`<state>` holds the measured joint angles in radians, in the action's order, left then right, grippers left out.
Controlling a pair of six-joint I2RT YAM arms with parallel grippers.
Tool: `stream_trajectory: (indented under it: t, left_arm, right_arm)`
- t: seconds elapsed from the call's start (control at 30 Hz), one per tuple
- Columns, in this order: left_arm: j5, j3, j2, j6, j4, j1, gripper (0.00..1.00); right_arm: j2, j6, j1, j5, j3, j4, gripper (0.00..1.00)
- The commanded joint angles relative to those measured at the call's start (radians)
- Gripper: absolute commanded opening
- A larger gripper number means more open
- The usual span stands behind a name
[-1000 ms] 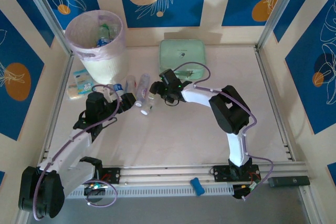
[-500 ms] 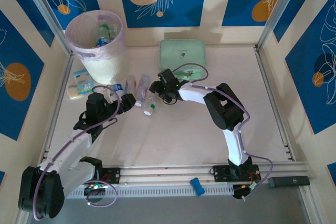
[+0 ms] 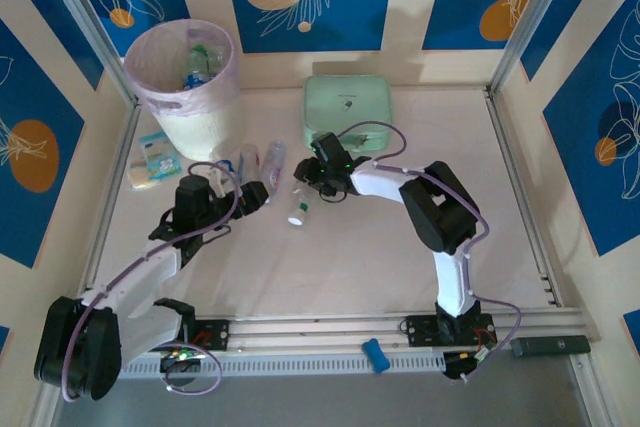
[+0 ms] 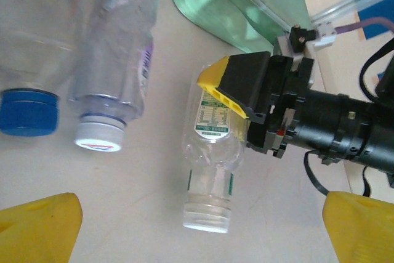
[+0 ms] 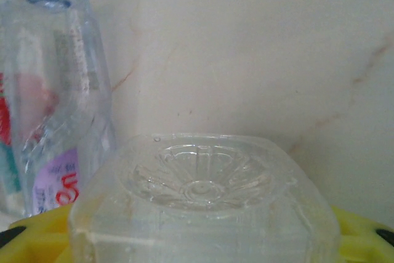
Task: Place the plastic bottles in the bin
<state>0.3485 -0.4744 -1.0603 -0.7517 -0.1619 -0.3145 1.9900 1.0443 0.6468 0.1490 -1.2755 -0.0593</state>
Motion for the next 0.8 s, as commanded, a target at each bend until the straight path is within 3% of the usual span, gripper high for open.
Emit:
stream_trajectory:
  t: [0.0, 0.43, 0.77]
  left_arm:
    - [0.054, -0.055, -0.041, 0.023, -0.073, -0.044, 1.0]
    - [0.09, -0.198, -0.259, 0.051, -0.187, -0.247, 1.0]
    - [0.1, -0.279, -0.381, 0.045, -0.194, -0.31, 0.96]
  right_arm:
    - [-0.124, -0.066, -0.011, -0.048, 0.032, 0.015, 0.5]
    - [-0.343, -0.077, -0.033, -0.16, 0.179, 0.023, 0.51]
    - [-0.433, -0.064, -0.041, -0.183, 0.247, 0.048, 0.51]
